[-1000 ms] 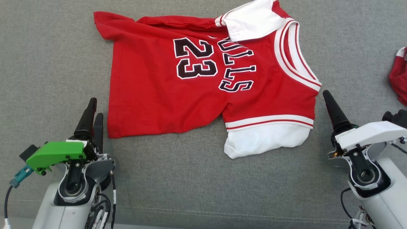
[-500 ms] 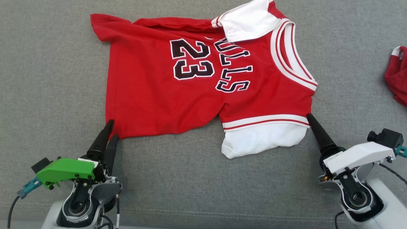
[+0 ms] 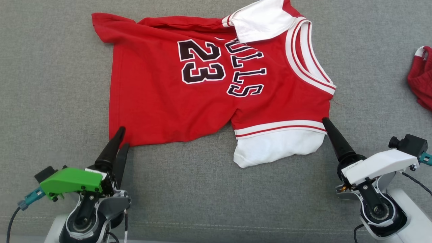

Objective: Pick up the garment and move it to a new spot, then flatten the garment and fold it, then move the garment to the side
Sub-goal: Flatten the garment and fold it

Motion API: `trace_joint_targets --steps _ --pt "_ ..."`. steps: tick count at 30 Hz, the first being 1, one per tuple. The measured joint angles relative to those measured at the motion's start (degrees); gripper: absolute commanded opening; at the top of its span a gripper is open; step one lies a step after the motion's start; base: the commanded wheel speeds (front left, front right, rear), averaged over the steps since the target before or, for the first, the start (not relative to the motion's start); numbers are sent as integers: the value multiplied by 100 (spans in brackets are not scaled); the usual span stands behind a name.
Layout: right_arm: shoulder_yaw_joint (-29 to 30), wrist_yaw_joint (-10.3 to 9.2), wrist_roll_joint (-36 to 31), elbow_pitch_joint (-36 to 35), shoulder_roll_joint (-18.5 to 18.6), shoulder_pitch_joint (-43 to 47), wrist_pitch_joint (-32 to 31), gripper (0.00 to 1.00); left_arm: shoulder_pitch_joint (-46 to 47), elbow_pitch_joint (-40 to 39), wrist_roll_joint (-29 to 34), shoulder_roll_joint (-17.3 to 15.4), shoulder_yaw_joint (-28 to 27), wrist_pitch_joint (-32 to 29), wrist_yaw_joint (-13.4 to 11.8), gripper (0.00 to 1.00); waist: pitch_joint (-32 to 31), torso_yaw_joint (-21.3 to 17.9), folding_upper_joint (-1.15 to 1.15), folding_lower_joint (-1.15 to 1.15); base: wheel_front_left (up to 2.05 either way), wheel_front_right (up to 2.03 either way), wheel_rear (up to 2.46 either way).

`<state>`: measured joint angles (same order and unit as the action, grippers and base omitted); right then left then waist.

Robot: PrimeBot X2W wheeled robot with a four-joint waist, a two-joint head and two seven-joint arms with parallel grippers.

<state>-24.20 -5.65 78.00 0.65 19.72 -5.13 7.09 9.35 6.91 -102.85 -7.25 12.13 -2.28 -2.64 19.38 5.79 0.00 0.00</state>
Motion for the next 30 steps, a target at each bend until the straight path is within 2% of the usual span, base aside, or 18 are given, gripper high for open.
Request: trace_joint_targets --steps 6,16,30 --pt "70 -47 -35 -77 36 180 91 100 -367 -162 126 -151 83 58 -151 100 -23 33 0 0 0 0 0" --pt "-37 -59 -91 -283 59 220 32 100 -383 -304 115 -96 88 82 -243 100 6 163 0 0 0 0 0" --pt "-32 -111 -222 -443 56 87 -14 100 -14 -349 75 -20 158 81 -301 100 209 41 0 0 0 0 0"
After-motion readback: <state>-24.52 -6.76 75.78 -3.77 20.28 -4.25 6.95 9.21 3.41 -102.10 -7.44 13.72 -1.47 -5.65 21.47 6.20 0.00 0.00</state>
